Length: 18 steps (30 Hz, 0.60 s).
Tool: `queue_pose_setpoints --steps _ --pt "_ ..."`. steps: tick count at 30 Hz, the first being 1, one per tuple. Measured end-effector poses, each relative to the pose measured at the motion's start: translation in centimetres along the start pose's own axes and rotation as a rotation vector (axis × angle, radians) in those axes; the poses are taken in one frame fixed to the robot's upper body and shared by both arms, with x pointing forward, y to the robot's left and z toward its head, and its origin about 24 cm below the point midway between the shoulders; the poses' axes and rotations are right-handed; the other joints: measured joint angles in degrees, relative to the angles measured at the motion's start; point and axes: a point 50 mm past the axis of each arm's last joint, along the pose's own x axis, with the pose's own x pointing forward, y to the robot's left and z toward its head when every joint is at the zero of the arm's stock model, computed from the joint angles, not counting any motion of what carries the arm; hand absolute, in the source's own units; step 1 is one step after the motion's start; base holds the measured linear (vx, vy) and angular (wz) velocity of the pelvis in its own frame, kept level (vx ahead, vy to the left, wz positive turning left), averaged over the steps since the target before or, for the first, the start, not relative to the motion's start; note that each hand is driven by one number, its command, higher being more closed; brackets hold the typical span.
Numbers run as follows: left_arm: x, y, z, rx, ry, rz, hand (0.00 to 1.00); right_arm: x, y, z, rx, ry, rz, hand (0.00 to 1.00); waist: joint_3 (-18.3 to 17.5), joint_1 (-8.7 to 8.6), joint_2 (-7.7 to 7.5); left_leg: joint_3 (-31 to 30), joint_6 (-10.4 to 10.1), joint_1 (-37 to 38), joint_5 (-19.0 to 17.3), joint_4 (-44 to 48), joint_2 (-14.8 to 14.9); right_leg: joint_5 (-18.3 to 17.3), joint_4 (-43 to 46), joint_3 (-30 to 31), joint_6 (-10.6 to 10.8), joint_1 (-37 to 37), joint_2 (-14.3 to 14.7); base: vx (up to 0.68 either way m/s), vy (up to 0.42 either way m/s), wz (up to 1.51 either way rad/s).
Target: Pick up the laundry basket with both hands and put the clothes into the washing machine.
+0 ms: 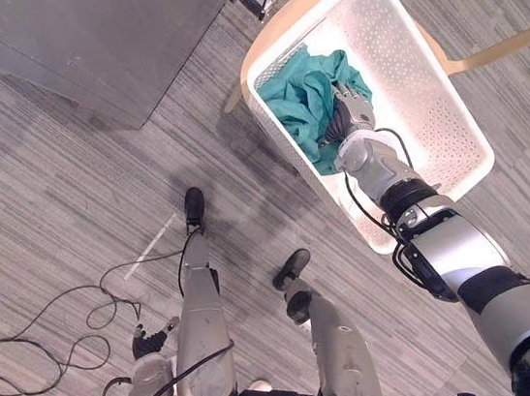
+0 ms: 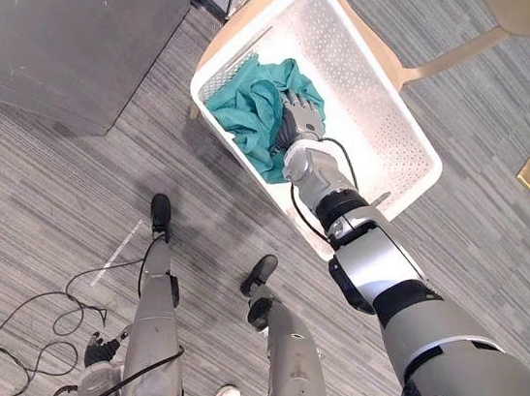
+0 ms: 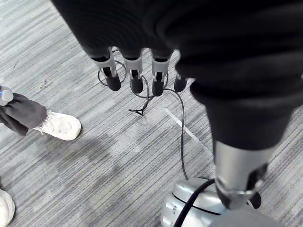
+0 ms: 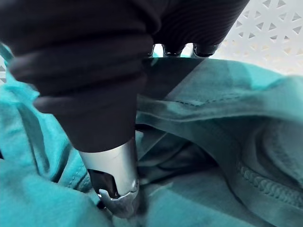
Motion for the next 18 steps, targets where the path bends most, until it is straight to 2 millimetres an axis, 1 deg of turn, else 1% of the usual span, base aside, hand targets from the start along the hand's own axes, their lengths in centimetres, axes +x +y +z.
queue_pose_setpoints --steps 4,5,9,12,15,18 --pt "0.0 -0.2 0.0 -0.009 0.006 -0.007 0.00 0.2 -0.3 -0.1 0.014 0.015 -0.007 0.00 0.20 0.08 0.38 -0.06 -0.04 -0.01 -0.04 0.00 0.01 -0.01 0.01 -0.01 -0.01 0.00 0.01 0.00 0.000 0.00" --pt "0.0 -0.3 0.1 -0.007 0.004 -0.009 0.00 0.2 -0.4 -0.2 0.022 0.020 -0.010 1.00 0.21 0.19 0.39 -0.08 -0.06 -0.03 -0.05 0.00 -0.01 -0.01 -0.01 -0.03 -0.01 0.01 0.01 0.00 0.000 0.00" --pt "0.0 -0.3 0.1 -0.005 0.002 -0.011 0.00 0.3 -0.6 -0.2 0.027 0.024 -0.030 1.00 0.22 0.33 0.45 -0.13 -0.06 -0.10 -0.05 0.00 -0.06 -0.01 -0.08 -0.06 -0.02 -0.01 0.01 0.00 0.000 0.00" --pt "0.0 -0.4 0.1 -0.011 0.006 -0.012 0.00 0.3 -1.0 -0.6 0.057 0.045 -0.051 1.00 0.19 0.42 0.54 -0.15 -0.05 -0.20 -0.05 0.00 -0.08 0.00 -0.10 -0.09 -0.01 -0.09 0.02 0.00 0.000 0.00" --pt "0.0 -0.4 0.1 -0.018 0.008 -0.012 0.00 0.3 -1.1 -0.6 0.085 0.053 -0.063 1.00 0.19 0.48 0.55 -0.17 -0.05 -0.30 -0.04 0.00 -0.14 0.01 -0.16 -0.11 0.01 -0.16 0.01 0.00 0.000 0.00" --pt "0.0 -0.5 0.1 -0.019 0.008 -0.014 0.00 0.4 -1.3 -0.8 0.177 0.077 -0.072 1.00 0.18 0.60 0.58 -0.18 -0.05 -0.29 -0.04 0.01 -0.14 0.01 -0.16 -0.11 0.01 -0.15 0.01 0.00 0.000 0.00"
